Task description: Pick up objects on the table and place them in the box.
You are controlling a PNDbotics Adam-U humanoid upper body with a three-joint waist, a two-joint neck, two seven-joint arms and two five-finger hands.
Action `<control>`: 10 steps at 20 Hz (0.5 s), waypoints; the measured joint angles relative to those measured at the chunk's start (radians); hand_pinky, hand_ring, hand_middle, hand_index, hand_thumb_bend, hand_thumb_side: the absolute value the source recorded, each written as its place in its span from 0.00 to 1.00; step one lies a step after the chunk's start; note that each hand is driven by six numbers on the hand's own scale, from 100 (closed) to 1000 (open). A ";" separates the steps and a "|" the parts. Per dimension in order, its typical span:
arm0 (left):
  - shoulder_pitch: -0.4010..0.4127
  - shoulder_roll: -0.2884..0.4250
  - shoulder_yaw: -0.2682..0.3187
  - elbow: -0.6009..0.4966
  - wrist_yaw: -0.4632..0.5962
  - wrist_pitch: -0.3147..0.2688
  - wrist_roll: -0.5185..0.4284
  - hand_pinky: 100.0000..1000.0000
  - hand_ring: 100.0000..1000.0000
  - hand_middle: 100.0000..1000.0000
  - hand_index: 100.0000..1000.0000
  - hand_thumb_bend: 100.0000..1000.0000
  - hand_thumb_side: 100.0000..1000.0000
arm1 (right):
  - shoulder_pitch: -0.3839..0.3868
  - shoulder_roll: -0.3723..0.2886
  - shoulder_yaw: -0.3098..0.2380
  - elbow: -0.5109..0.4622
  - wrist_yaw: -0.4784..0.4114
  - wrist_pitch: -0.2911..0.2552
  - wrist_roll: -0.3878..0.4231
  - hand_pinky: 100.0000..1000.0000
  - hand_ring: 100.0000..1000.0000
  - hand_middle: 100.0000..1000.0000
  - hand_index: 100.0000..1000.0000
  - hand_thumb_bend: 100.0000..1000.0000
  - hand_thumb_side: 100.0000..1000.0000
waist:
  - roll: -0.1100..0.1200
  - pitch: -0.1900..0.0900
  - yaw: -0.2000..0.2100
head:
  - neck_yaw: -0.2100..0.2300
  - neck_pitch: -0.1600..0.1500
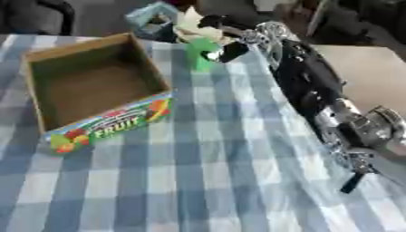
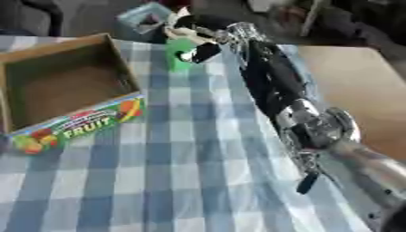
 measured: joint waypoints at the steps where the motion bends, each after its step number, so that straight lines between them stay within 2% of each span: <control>1: 0.000 0.000 0.000 0.000 0.000 -0.001 -0.001 0.74 0.66 0.60 0.79 0.00 0.57 | 0.000 0.000 0.000 0.000 0.002 0.001 -0.002 0.94 0.97 1.00 1.00 0.17 0.65 | 0.000 0.001 0.001 | 0.000 0.000; 10: 0.000 0.000 0.000 0.000 -0.001 -0.004 -0.004 0.74 0.66 0.60 0.79 0.00 0.58 | 0.001 -0.006 -0.007 0.000 0.005 0.005 -0.026 0.93 0.96 1.00 1.00 0.13 0.64 | 0.000 0.019 0.010 | -0.005 -0.003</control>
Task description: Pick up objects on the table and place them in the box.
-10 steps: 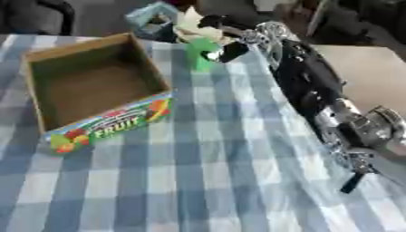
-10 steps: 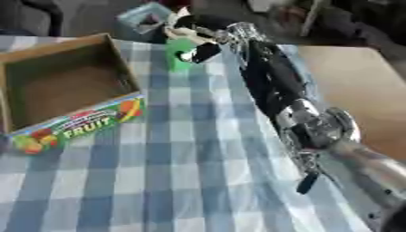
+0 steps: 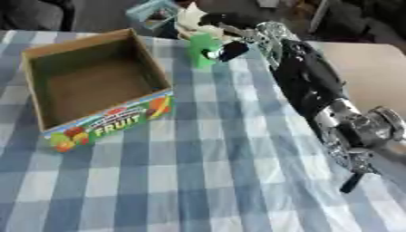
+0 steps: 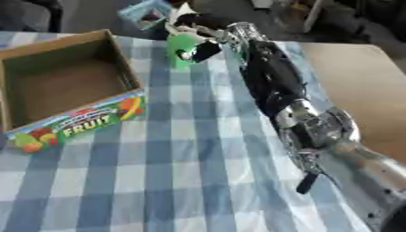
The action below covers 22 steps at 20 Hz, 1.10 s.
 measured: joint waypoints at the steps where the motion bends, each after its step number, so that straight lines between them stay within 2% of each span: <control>1: 0.000 0.000 0.000 0.000 -0.001 0.000 0.000 0.74 0.66 0.60 0.79 0.00 0.59 | 0.001 -0.005 -0.002 0.000 -0.001 0.000 -0.002 0.93 0.96 1.00 1.00 0.11 0.64 | 0.000 0.003 0.002 | -0.002 -0.002; 5: 0.000 0.000 0.000 0.000 -0.007 -0.003 -0.003 0.74 0.66 0.60 0.79 0.00 0.60 | 0.003 -0.024 -0.005 0.000 -0.010 0.001 -0.005 0.93 0.95 1.00 1.00 0.07 0.63 | -0.001 0.026 0.018 | -0.011 -0.012; 10: 0.000 -0.001 0.000 0.000 -0.023 -0.005 -0.004 0.74 0.66 0.60 0.79 0.00 0.61 | 0.008 -0.041 -0.013 0.000 -0.021 0.010 -0.009 0.94 0.98 1.00 1.00 0.04 0.66 | -0.004 0.051 0.024 | -0.019 -0.022; 12: 0.000 -0.002 0.000 0.000 -0.028 -0.006 -0.004 0.74 0.66 0.60 0.79 0.00 0.61 | 0.008 -0.046 -0.017 0.000 -0.025 0.019 -0.013 0.91 0.95 1.00 1.00 0.02 0.66 | -0.003 0.058 0.024 | -0.020 -0.024; 15: 0.000 -0.009 0.000 0.000 -0.032 -0.007 -0.006 0.75 0.66 0.60 0.79 0.00 0.61 | 0.009 -0.047 -0.020 0.000 -0.032 0.031 -0.027 0.78 0.85 0.96 1.00 0.02 0.56 | -0.003 0.062 0.025 | -0.022 -0.026; 17: 0.000 -0.009 0.000 0.000 -0.032 -0.008 -0.007 0.75 0.66 0.60 0.79 0.00 0.61 | 0.011 -0.047 -0.023 0.000 -0.033 0.037 -0.042 0.68 0.77 0.87 1.00 0.00 0.46 | -0.001 0.063 0.025 | -0.024 -0.028; 18: 0.000 -0.009 0.000 0.000 -0.033 -0.009 -0.007 0.75 0.66 0.60 0.79 0.00 0.61 | 0.013 -0.047 -0.023 0.000 -0.033 0.039 -0.050 0.66 0.75 0.85 1.00 0.00 0.43 | -0.001 0.063 0.025 | -0.025 -0.028; 19: 0.000 -0.009 0.000 0.000 -0.034 -0.009 -0.007 0.75 0.66 0.60 0.79 0.00 0.61 | 0.013 -0.047 -0.023 0.000 -0.033 0.040 -0.058 0.58 0.69 0.79 1.00 0.00 0.32 | 0.000 0.063 0.025 | -0.026 -0.031; 21: 0.000 -0.009 0.000 0.000 -0.035 -0.009 -0.007 0.75 0.66 0.60 0.79 0.00 0.61 | 0.013 -0.047 -0.023 0.000 -0.034 0.041 -0.071 0.52 0.62 0.71 1.00 0.00 0.26 | 0.000 0.063 0.023 | -0.028 -0.032; 22: 0.000 -0.009 0.000 0.000 -0.035 -0.009 -0.007 0.75 0.66 0.60 0.79 0.00 0.61 | 0.013 -0.047 -0.023 0.000 -0.035 0.041 -0.077 0.48 0.57 0.64 1.00 0.00 0.22 | 0.000 0.063 0.022 | -0.028 -0.032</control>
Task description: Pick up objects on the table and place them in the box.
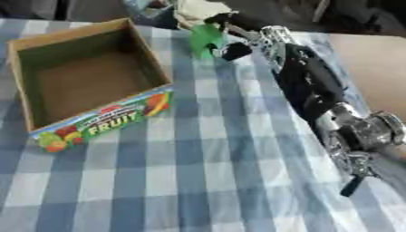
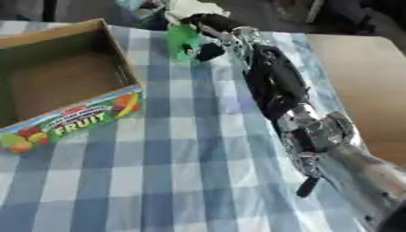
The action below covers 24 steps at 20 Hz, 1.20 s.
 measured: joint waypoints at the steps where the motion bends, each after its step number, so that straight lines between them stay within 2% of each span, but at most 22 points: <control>1: 0.000 0.000 0.000 0.000 0.000 0.000 0.000 0.75 0.66 0.60 0.79 0.00 0.61 | 0.000 0.000 0.000 0.000 -0.002 0.000 -0.005 0.46 0.54 0.58 1.00 0.00 0.20 | 0.000 0.000 -0.001 | 0.000 0.000; 3: 0.000 0.000 0.000 0.000 0.000 0.000 0.000 0.75 0.66 0.60 0.79 0.00 0.61 | 0.002 0.000 0.000 0.000 -0.005 -0.002 -0.014 0.42 0.48 0.45 1.00 0.00 0.12 | 0.000 0.000 -0.004 | -0.001 0.000; 5: 0.000 0.000 0.000 0.000 0.000 0.000 0.000 0.75 0.66 0.60 0.79 0.00 0.60 | 0.004 0.000 0.000 0.000 -0.012 -0.005 -0.023 0.39 0.46 0.37 0.98 0.00 0.07 | 0.000 -0.001 -0.006 | -0.001 0.000; 6: 0.000 0.000 0.000 0.000 0.000 0.000 0.000 0.75 0.66 0.60 0.79 0.00 0.60 | 0.004 0.001 0.000 0.000 -0.016 -0.007 -0.027 0.39 0.46 0.33 0.98 0.00 0.10 | 0.000 -0.001 -0.008 | -0.001 0.000; 7: 0.000 0.000 0.000 0.000 0.000 0.000 0.000 0.75 0.66 0.60 0.79 0.00 0.60 | 0.004 0.001 0.000 0.000 -0.021 -0.010 -0.030 0.38 0.45 0.31 0.97 0.00 0.04 | 0.000 -0.002 -0.010 | -0.001 0.000; 8: 0.000 0.000 0.000 0.000 0.000 0.000 0.000 0.75 0.66 0.60 0.79 0.00 0.60 | 0.005 0.001 0.000 0.000 -0.025 -0.012 -0.032 0.38 0.45 0.30 0.96 0.00 0.03 | 0.000 -0.003 -0.013 | -0.001 0.000; 11: 0.000 0.000 0.000 0.000 0.000 0.002 0.002 0.75 0.66 0.60 0.79 0.00 0.60 | 0.006 0.002 0.001 0.000 -0.036 -0.018 -0.037 0.38 0.45 0.28 0.96 0.00 0.00 | 0.002 -0.014 -0.024 | -0.001 0.000; 18: 0.003 0.000 0.000 0.000 0.009 0.006 0.004 0.75 0.66 0.60 0.79 0.00 0.58 | 0.005 0.005 0.009 -0.015 -0.082 -0.041 -0.020 0.40 0.46 0.28 0.95 0.00 0.00 | 0.004 -0.060 -0.046 | 0.001 0.002; 22: 0.003 0.000 0.000 0.000 0.013 0.008 0.004 0.75 0.66 0.60 0.79 0.00 0.57 | 0.004 0.005 0.013 -0.032 -0.102 -0.050 -0.001 0.41 0.47 0.28 0.95 0.00 0.00 | 0.004 -0.065 -0.047 | 0.002 0.003; 24: 0.003 0.000 0.000 0.000 0.017 0.010 0.004 0.75 0.66 0.60 0.79 0.00 0.57 | 0.000 0.012 0.025 -0.045 -0.114 -0.057 0.005 0.41 0.47 0.28 0.95 0.00 0.00 | 0.002 -0.077 -0.052 | 0.002 0.007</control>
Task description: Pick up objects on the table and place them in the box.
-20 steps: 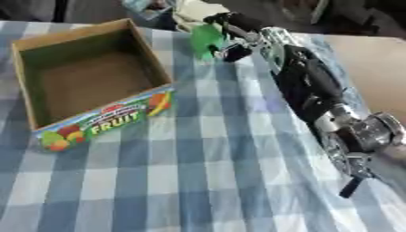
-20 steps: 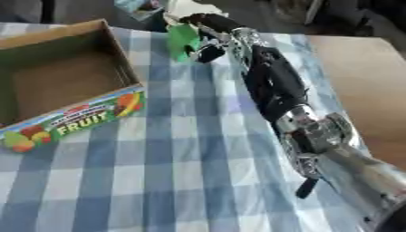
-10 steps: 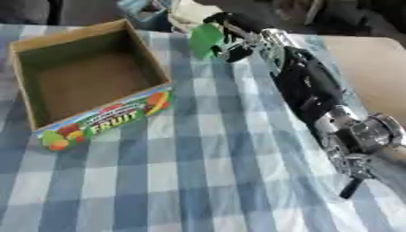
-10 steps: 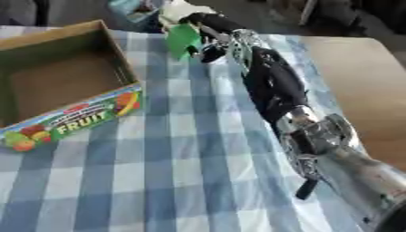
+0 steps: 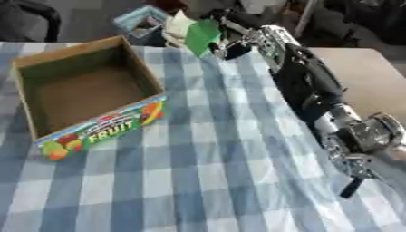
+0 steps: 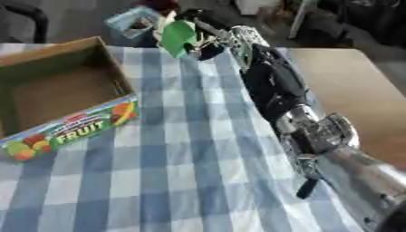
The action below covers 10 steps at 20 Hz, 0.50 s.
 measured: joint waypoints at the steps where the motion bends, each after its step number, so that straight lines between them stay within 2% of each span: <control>1: 0.000 0.000 0.000 0.000 0.002 0.002 0.000 0.75 0.66 0.60 0.79 0.00 0.57 | -0.006 0.005 0.008 -0.013 -0.010 -0.007 0.006 0.42 0.48 0.29 0.95 0.00 0.00 | -0.001 -0.014 -0.002 | -0.001 0.004; 3: 0.001 0.000 0.000 0.000 0.009 0.004 -0.001 0.75 0.66 0.60 0.79 0.00 0.57 | -0.027 0.014 0.029 -0.050 -0.031 -0.029 0.025 0.43 0.48 0.29 0.95 0.02 0.00 | -0.005 -0.036 0.000 | -0.002 0.005; 8: 0.001 0.000 0.000 0.000 0.027 0.010 -0.002 0.75 0.66 0.60 0.79 0.00 0.56 | -0.047 0.074 0.080 -0.143 -0.073 -0.094 0.092 0.45 0.49 0.30 0.96 0.07 0.00 | -0.007 -0.046 0.020 | -0.011 0.013; 10: 0.001 0.000 0.000 0.000 0.034 0.011 -0.002 0.75 0.66 0.60 0.79 0.00 0.56 | -0.056 0.100 0.094 -0.168 -0.083 -0.114 0.121 0.45 0.50 0.30 0.96 0.03 0.00 | -0.007 -0.052 0.029 | -0.016 0.013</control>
